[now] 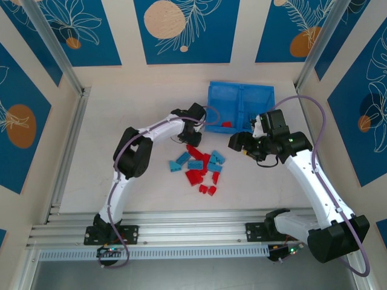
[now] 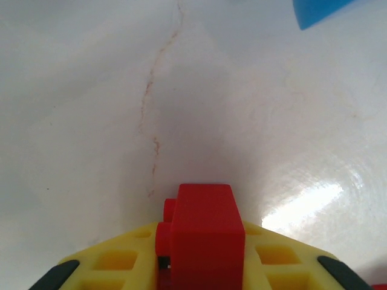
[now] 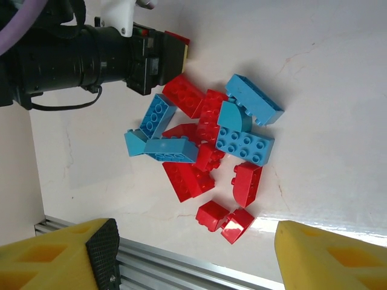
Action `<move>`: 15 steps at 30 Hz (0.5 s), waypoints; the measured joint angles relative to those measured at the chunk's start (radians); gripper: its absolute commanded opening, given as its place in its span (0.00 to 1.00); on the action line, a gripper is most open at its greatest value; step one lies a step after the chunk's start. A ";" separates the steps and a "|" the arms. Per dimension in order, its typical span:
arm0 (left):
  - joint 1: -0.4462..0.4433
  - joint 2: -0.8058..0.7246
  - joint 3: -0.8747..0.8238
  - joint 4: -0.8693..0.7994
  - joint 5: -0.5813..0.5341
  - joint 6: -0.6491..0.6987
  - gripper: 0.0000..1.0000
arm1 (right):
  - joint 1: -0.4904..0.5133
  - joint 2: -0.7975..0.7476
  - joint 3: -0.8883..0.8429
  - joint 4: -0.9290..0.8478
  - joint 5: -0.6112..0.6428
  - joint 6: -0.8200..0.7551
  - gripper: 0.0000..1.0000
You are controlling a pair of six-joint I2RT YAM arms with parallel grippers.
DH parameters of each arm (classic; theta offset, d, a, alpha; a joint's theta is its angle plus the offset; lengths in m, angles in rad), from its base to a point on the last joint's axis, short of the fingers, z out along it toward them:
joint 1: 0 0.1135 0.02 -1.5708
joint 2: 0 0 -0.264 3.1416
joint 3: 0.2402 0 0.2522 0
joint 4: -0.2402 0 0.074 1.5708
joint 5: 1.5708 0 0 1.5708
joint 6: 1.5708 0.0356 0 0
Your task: Sort the legos into containers by color
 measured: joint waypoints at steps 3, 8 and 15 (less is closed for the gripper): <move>0.000 -0.026 -0.023 0.000 -0.003 -0.002 0.22 | 0.000 0.001 0.000 0.011 -0.013 0.000 0.71; 0.000 -0.127 -0.061 -0.001 -0.006 -0.028 0.19 | 0.000 0.001 0.000 0.045 -0.043 0.007 0.71; 0.000 -0.367 -0.060 0.092 0.040 -0.174 0.17 | -0.009 -0.001 0.000 0.079 -0.044 0.023 0.71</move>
